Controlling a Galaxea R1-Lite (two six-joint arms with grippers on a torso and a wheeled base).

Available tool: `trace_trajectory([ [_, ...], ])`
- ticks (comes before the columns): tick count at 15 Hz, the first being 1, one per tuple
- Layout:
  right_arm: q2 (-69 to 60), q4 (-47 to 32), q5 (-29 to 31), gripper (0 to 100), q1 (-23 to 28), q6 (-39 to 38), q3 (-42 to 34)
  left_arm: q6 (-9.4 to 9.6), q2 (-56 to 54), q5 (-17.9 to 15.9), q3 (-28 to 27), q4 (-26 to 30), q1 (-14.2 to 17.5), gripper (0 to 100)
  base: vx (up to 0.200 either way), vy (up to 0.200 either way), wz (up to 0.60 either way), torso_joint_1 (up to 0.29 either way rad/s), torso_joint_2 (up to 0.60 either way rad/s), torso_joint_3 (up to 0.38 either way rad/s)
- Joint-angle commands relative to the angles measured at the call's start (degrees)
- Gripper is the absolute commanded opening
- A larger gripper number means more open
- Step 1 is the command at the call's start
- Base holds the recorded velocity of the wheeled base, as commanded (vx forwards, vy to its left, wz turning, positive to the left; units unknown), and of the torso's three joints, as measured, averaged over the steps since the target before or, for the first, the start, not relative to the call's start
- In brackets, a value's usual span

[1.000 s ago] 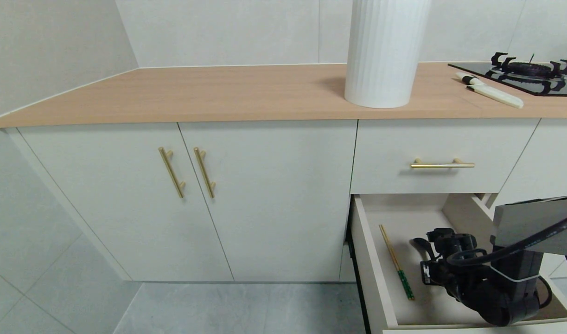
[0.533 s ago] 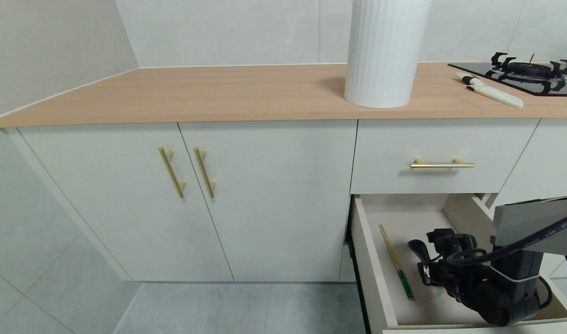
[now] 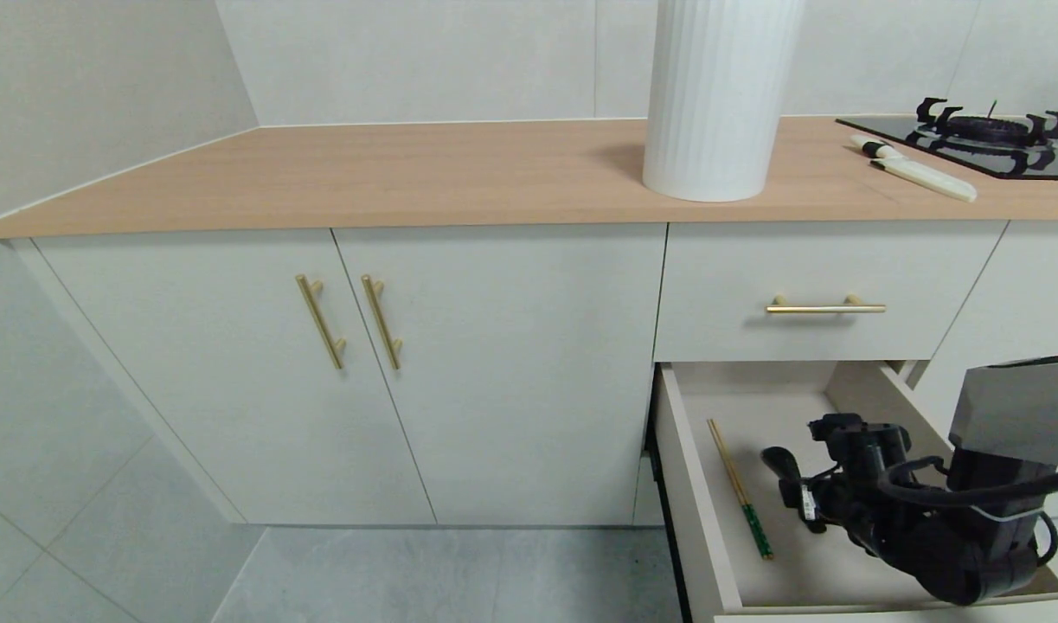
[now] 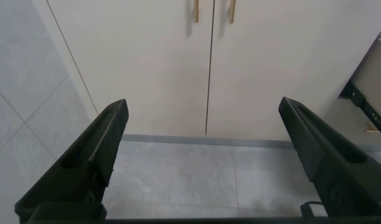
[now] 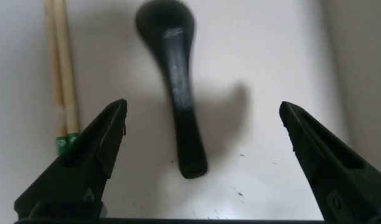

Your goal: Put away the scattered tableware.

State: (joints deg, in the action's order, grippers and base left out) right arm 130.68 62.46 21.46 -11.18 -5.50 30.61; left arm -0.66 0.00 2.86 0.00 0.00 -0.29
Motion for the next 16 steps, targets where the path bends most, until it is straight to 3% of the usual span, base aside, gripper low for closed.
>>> trace_trajectory([
  [1,-12.1,-6.1,-0.3,100,-0.3,0.2,-1.3,-0.04,0.0,0.0,0.0,0.0,0.0,100,0.0,0.0,0.0,0.0,0.0,0.0],
  [6,-30.2,-26.6,-3.5,100,-0.2,0.2,0.2,-0.04,0.0,0.0,0.0,0.0,-0.1,100,0.0,0.0,0.0,0.0,0.0,0.0],
  [8,-38.3,-41.5,-7.4,100,-0.9,0.1,3.2,0.04,0.0,0.0,0.0,-0.1,0.0,100,0.0,0.0,0.0,0.0,0.0,0.0],
  [10,-42.4,-51.0,-9.9,100,-1.0,0.0,5.7,0.04,0.0,0.0,0.0,-0.1,0.0,100,0.0,0.0,0.0,0.0,0.0,0.0],
  [16,-46.1,-59.0,-12.8,100,-1.3,0.2,6.6,-0.04,0.0,0.0,0.0,-0.1,-0.1,100,-0.167,0.0,0.0,0.0,0.0,0.002],
])
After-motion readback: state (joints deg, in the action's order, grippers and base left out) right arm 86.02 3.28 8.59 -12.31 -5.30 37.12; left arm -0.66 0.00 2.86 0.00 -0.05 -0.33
